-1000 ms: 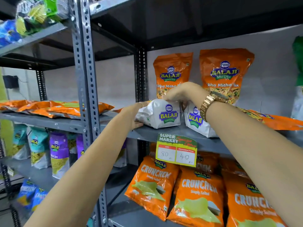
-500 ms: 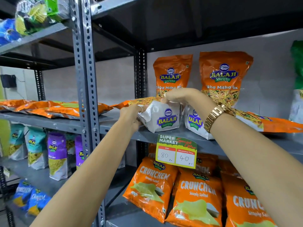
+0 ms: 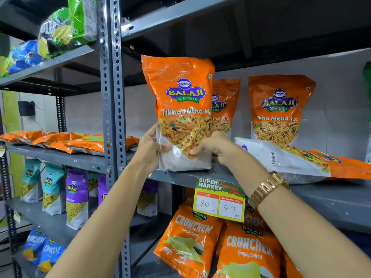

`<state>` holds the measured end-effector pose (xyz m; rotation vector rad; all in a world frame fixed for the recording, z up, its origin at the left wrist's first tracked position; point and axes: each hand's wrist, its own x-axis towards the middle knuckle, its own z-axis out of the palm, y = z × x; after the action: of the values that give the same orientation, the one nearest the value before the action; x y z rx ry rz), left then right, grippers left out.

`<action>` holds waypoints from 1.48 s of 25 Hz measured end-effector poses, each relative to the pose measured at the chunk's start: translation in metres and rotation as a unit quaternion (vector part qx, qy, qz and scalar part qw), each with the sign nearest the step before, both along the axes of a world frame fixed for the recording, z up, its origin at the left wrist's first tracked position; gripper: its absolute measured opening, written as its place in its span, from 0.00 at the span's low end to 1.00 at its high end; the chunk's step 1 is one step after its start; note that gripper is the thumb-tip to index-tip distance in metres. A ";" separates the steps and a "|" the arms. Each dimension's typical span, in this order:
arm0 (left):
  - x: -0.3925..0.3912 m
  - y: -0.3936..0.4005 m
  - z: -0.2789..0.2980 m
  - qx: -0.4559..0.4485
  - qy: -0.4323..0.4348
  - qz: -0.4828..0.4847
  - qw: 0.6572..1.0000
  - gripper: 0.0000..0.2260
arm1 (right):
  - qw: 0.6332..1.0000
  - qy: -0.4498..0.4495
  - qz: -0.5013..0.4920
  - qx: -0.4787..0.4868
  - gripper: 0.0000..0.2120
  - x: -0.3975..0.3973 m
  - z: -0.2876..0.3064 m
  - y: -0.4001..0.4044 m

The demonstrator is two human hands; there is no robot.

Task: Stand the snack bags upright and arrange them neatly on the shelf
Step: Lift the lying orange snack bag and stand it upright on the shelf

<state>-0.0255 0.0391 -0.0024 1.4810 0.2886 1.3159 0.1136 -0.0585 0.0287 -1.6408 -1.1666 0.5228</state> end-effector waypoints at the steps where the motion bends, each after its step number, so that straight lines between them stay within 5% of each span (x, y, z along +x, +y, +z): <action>1: -0.003 0.002 -0.002 0.002 0.019 -0.005 1.000 0.28 | 1.000 0.024 0.001 0.014 0.36 0.001 -0.006 0.002; 9: -0.001 0.009 -0.018 -0.004 0.055 -0.008 0.998 0.19 | 0.993 0.072 0.017 0.097 0.38 0.004 -0.029 0.008; 18: 0.009 0.037 0.000 0.028 0.115 0.037 0.992 0.15 | 0.977 -0.097 -0.129 0.136 0.40 -0.004 -0.031 0.012; 32: 0.044 0.081 -0.011 -0.023 0.148 0.061 0.987 0.17 | 0.971 -0.144 -0.164 0.099 0.36 -0.001 -0.045 0.049; 37: 0.028 0.051 -0.015 0.042 0.010 0.295 0.955 0.16 | 0.882 -0.174 -0.259 0.353 0.15 -0.008 -0.040 0.024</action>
<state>0.0027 0.0903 -0.0171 1.5383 0.7382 1.7997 0.1053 -0.0344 -0.0113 -1.3236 -0.9390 -0.5175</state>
